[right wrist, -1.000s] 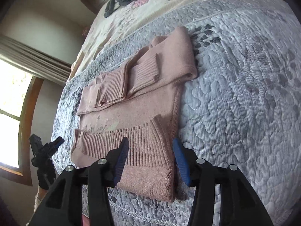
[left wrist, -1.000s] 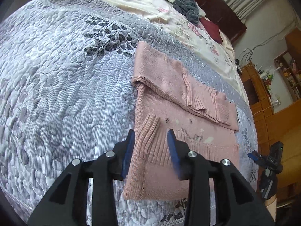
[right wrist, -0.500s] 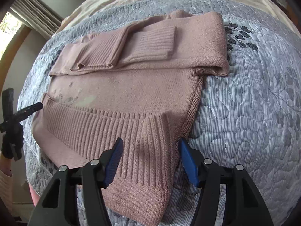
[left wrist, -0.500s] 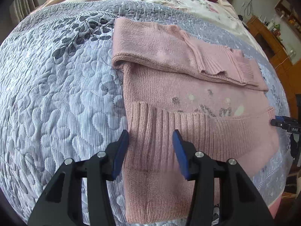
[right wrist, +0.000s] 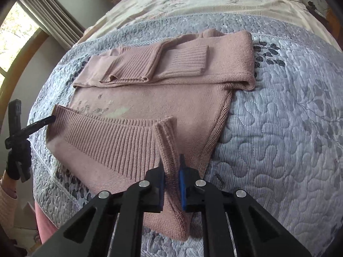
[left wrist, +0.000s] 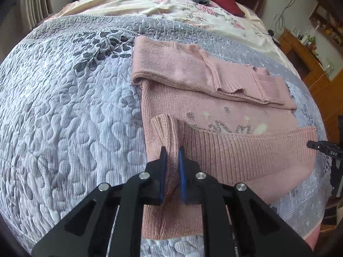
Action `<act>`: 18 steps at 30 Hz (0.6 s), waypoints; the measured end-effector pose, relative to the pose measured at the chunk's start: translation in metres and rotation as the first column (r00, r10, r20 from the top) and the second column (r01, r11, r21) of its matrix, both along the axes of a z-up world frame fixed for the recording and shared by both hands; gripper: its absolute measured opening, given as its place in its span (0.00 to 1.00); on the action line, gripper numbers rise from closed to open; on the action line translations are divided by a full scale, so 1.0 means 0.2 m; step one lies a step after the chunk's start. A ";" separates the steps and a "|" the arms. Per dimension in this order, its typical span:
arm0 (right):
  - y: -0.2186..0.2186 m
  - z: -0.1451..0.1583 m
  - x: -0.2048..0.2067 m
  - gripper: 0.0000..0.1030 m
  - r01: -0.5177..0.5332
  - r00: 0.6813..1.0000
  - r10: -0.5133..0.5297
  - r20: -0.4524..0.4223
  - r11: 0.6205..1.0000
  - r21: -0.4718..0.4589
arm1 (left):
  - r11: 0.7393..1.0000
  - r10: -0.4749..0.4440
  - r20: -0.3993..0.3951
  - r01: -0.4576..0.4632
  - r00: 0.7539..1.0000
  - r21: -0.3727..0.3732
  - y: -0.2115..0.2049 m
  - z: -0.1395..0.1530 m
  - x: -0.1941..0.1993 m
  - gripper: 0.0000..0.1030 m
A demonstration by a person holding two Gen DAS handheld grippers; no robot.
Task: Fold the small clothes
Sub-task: 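Fold the hem again over the collar with both grippers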
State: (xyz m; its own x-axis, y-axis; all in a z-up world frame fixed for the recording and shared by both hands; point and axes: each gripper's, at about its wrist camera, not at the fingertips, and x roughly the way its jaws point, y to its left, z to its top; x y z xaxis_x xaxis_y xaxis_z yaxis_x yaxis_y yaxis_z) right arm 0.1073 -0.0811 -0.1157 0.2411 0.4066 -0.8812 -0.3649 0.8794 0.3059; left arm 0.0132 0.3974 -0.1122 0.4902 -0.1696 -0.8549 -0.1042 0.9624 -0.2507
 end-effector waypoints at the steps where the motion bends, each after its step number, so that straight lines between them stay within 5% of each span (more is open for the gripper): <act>1: -0.01 0.01 -0.02 0.10 0.004 1.000 -0.004 0.002 1.000 0.012 | 1.000 0.005 0.012 -0.004 1.000 -0.011 0.00 0.02 -0.03 0.08; 10: -0.06 0.23 -0.11 0.10 0.032 0.997 -0.041 0.067 0.991 0.127 | 1.000 0.018 0.161 -0.015 0.987 -0.022 -0.03 0.26 -0.15 0.08; 18: -0.04 0.47 0.08 0.10 0.048 0.987 -0.071 0.146 0.987 0.156 | 1.000 0.016 0.253 -0.009 0.967 -0.026 -0.04 0.49 0.09 0.08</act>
State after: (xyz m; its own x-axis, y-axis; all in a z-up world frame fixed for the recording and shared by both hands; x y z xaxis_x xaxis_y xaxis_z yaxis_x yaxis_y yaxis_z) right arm 0.1238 -0.0886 -0.0216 0.3946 0.5133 -0.7621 -0.3651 0.8487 0.3825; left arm 0.0322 0.3896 -0.0147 0.6922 -0.1812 -0.6986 -0.0464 0.9548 -0.2937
